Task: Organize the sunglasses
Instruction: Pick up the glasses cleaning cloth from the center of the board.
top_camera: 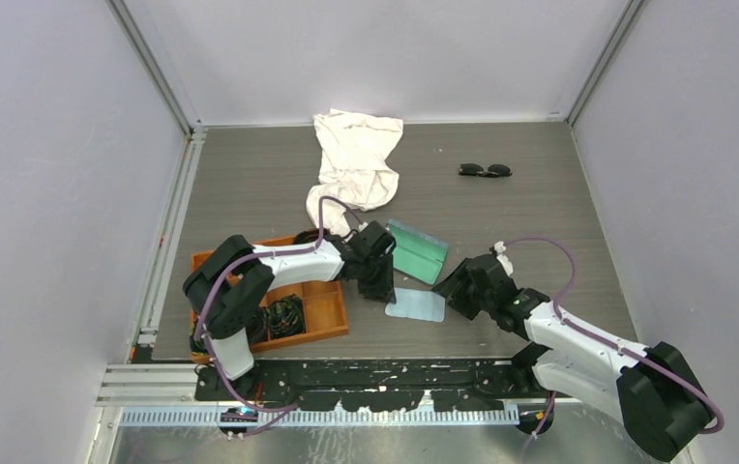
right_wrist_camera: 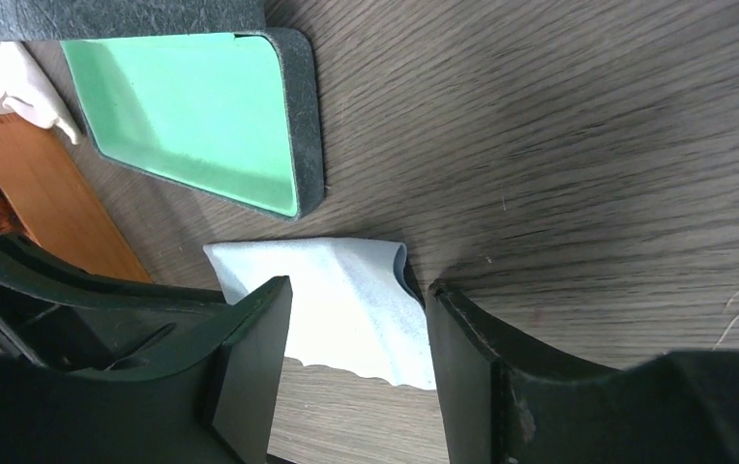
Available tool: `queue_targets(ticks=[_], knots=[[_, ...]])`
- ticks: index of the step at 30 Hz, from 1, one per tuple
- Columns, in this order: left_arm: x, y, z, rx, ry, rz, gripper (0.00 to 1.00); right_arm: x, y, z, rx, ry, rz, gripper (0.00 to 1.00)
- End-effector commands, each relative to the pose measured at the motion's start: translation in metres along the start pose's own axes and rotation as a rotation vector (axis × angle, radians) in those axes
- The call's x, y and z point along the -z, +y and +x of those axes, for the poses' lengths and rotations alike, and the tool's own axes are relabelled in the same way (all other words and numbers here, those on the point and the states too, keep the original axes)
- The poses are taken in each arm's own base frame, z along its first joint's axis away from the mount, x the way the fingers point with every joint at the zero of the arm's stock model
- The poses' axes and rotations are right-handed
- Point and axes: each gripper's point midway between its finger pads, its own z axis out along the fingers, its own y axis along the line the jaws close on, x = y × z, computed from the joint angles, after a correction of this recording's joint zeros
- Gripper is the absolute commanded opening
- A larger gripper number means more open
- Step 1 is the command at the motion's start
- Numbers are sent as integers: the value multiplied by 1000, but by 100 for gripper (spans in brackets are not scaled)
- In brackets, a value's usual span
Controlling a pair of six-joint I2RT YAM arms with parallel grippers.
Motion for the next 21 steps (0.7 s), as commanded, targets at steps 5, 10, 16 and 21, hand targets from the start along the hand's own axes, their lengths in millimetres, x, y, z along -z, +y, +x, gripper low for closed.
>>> queue_targets(ticks=[5, 10, 16, 21], knots=[[23, -5, -17, -28, -111, -11, 39, 2, -35, 13, 85, 56, 127, 59], [21, 3, -15, -51, -114, -42, 49, 2, -33, 12, 92, 58, 129, 59], [9, 3, -4, -34, -68, -23, 42, 3, -31, 9, 100, 51, 129, 59], [-1, 2, 5, -19, -34, -13, 37, 4, -30, 9, 99, 47, 129, 59]])
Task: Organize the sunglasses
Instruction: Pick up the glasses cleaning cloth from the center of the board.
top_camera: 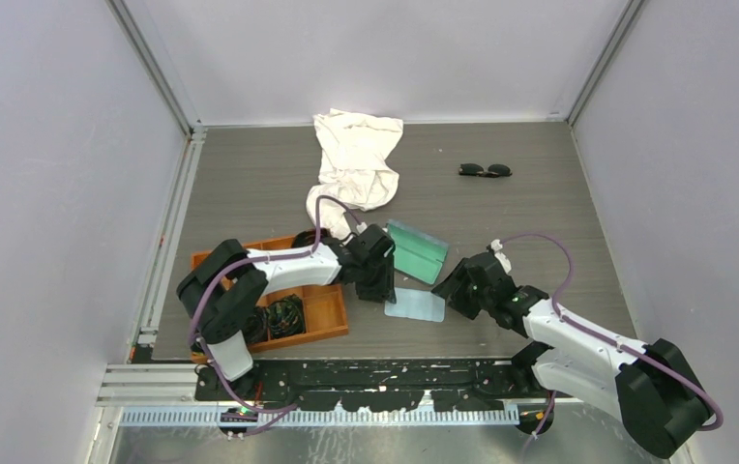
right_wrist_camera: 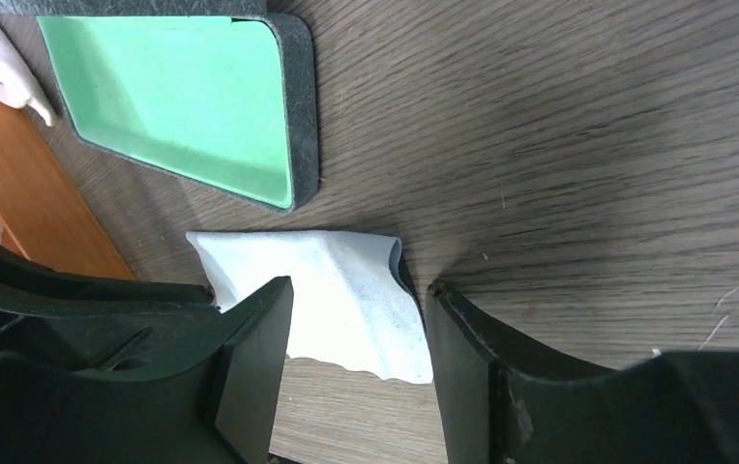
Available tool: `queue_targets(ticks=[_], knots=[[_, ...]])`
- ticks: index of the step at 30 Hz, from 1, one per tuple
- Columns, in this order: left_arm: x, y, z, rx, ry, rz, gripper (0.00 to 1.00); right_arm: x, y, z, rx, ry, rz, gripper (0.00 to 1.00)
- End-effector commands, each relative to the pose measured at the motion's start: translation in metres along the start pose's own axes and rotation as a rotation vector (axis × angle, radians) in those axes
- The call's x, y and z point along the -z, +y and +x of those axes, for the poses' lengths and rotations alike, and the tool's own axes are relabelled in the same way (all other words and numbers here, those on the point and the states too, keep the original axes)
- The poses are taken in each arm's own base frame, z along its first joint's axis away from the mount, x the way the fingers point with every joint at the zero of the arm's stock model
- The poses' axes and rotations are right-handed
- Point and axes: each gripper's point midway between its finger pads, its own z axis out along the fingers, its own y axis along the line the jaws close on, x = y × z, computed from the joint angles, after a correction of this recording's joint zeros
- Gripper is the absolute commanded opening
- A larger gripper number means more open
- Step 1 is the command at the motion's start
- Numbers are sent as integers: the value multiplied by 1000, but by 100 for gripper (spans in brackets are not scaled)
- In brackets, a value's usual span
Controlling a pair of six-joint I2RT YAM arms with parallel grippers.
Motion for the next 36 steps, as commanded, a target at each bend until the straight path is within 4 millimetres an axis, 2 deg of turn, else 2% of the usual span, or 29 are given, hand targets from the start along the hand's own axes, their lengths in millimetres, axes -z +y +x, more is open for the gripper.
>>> queue_targets(ticks=[1, 6, 12, 20, 24, 36], knots=[[-10, -4, 8, 11, 29, 24, 36, 2, -28, 8, 38, 28, 111, 59], [-14, -7, 9, 19, 37, 38, 29, 3, -31, 9, 37, 26, 114, 59], [-14, -11, 6, 26, 30, 49, 15, 4, -29, 13, 47, 46, 96, 58], [-11, -13, 3, 24, 20, 53, 1, 4, -35, 30, 133, 150, 104, 50], [-9, -16, 1, 23, 12, 61, 1, 1, -37, 36, 156, 191, 114, 46], [-6, -19, 0, 15, 13, 74, 0, -2, -39, 36, 172, 199, 134, 32]])
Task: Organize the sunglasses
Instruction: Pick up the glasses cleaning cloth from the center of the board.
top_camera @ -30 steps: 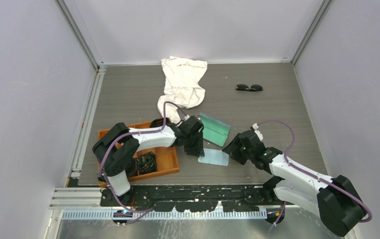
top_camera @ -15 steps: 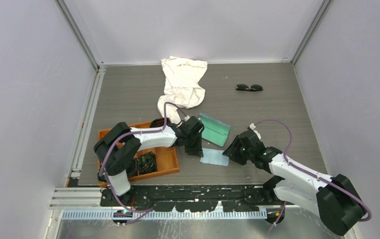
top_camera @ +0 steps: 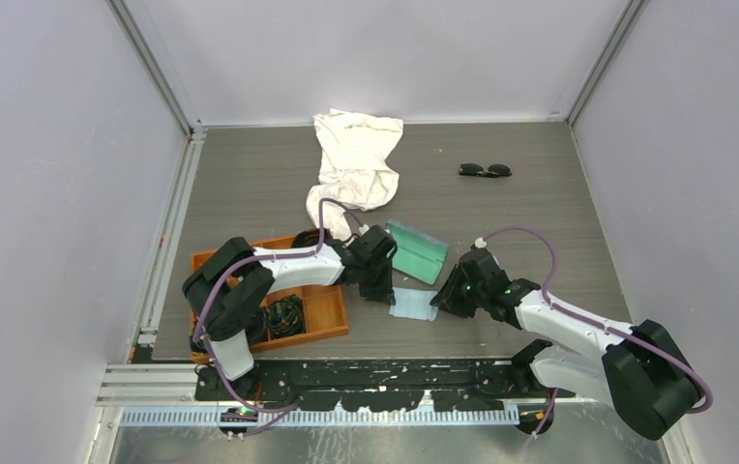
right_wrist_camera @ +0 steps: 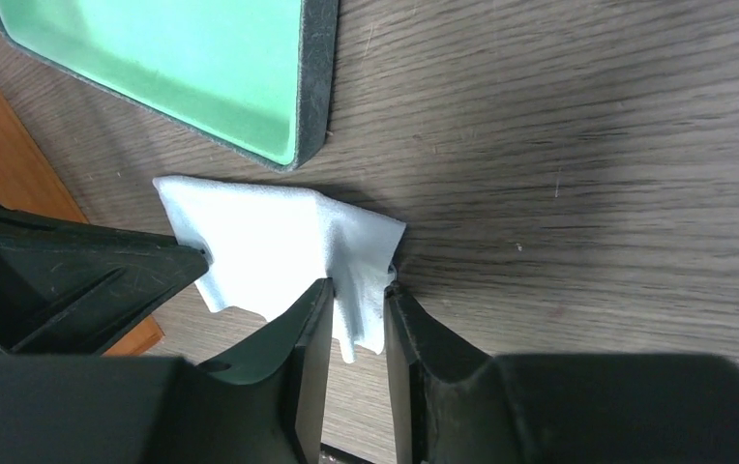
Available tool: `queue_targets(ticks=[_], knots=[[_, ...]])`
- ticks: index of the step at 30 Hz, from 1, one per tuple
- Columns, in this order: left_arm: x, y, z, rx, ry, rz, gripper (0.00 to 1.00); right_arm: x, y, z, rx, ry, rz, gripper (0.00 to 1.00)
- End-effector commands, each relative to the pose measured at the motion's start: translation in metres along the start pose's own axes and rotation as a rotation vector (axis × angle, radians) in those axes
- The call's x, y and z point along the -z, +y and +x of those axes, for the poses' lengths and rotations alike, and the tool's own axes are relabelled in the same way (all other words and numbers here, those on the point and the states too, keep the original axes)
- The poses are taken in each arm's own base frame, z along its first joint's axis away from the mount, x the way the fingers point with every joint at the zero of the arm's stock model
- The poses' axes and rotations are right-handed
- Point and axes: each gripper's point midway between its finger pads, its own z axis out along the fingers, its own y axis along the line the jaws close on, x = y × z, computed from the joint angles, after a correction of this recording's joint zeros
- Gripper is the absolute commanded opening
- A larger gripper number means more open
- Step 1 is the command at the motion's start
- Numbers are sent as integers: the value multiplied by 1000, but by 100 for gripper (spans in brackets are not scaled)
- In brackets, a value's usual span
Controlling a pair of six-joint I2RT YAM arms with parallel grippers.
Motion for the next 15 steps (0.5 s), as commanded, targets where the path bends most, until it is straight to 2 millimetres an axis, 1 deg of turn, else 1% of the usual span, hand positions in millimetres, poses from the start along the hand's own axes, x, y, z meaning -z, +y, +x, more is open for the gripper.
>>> queue_targets(ticks=[1, 3, 6, 7, 9, 11, 15], knots=[[5, -11, -5, -20, -20, 33, 0, 0, -37, 19, 27, 60, 133, 31], [6, -11, -5, -21, -22, 31, 1, 2, -38, 16, 24, 45, 139, 31], [8, -8, -6, -19, -34, 18, 1, 8, -43, 13, 20, 17, 162, 35], [9, -6, -7, -17, -41, 13, 1, 10, -47, 8, 22, -14, 182, 35], [12, -3, -9, -14, -64, -1, 1, 13, -48, 5, 23, -32, 187, 36], [16, -1, -12, -11, -88, -9, 1, 14, -48, 4, 26, -35, 193, 36], [20, 4, -14, -7, -111, -30, 1, 10, -49, 10, 31, 1, 205, 36]])
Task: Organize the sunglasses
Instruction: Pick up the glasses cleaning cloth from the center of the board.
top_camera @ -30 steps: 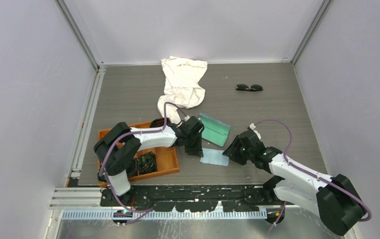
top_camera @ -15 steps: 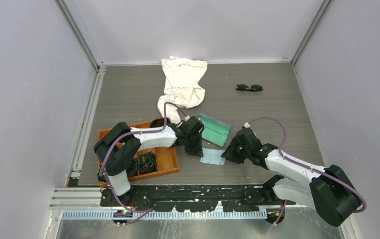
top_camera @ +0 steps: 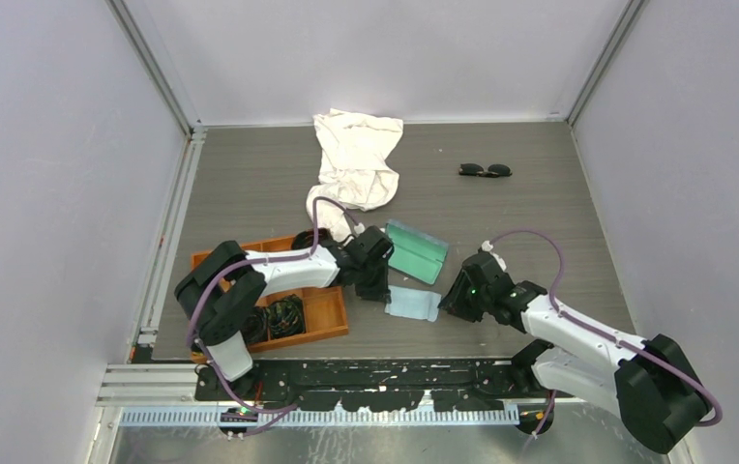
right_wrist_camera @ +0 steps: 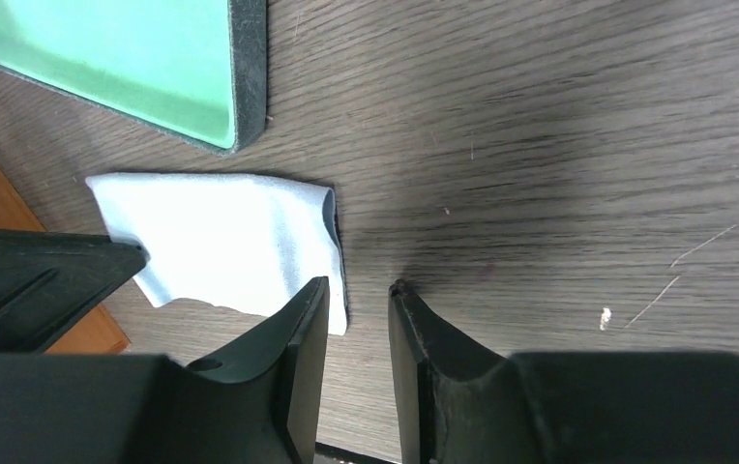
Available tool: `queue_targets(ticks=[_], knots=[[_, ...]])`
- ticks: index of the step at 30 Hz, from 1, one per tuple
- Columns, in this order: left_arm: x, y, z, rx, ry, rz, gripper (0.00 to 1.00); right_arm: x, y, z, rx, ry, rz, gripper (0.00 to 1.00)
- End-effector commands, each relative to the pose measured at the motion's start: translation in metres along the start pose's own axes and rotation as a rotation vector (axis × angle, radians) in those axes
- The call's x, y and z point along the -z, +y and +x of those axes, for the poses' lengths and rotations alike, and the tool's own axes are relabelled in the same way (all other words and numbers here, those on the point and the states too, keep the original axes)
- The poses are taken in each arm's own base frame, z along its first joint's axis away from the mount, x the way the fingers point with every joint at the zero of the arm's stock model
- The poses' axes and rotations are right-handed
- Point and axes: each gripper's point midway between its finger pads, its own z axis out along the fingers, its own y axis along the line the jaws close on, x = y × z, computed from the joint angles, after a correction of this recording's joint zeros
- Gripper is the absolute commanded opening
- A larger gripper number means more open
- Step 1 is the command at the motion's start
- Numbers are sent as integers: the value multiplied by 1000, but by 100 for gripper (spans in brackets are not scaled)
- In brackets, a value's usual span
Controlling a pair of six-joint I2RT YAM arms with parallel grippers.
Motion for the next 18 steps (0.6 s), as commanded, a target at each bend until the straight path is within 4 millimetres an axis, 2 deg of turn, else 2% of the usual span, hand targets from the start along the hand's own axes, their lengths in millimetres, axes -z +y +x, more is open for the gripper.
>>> queue_targets(ticks=[1, 9, 18], knots=[[15, -1, -12, -5, -80, -10, 1, -4, -28, 13, 40, 44, 124, 36], [17, 5, -13, -9, -95, -33, 1, -7, -13, 12, 112, 33, 134, 38], [14, 1, -10, -24, -70, -15, 0, -15, -12, 14, 212, 20, 243, 37]])
